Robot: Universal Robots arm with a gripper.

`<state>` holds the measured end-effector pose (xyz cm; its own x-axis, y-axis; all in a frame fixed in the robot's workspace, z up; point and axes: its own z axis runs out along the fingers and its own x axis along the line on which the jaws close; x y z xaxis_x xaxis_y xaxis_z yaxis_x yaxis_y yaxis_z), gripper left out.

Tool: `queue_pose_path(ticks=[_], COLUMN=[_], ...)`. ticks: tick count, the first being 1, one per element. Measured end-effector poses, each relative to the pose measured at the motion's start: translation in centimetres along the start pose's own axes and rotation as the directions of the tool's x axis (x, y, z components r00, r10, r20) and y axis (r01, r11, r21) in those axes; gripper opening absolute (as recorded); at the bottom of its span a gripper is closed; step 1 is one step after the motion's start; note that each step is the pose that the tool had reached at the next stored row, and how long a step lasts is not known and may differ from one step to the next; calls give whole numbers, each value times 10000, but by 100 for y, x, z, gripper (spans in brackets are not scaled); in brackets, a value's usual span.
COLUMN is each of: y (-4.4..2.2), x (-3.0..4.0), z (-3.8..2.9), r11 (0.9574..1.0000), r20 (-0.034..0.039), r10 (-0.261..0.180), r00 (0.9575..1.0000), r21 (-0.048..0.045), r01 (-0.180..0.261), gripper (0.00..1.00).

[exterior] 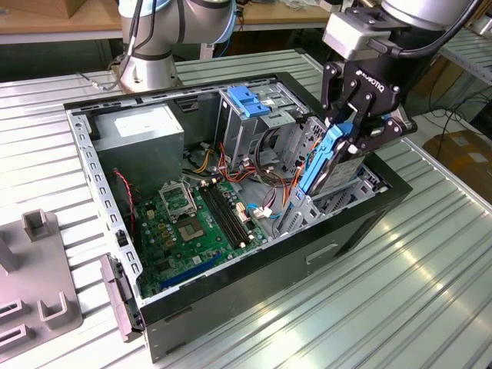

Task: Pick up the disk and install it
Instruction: 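Insert the disk into the insertion slot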

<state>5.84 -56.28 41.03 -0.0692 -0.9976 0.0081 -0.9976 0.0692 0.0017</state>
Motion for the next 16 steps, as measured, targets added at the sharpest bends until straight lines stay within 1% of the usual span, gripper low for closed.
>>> queue_pose_path(ticks=[11, 16], y=[-3, -3], x=[-1, -2], z=[175, 185], r11=[10000, 10000], r20=[-1, -1], r10=[0, 0], r00=[10000, 10000], r21=[0, 0], r01=[0, 0], gripper=[37, 37])
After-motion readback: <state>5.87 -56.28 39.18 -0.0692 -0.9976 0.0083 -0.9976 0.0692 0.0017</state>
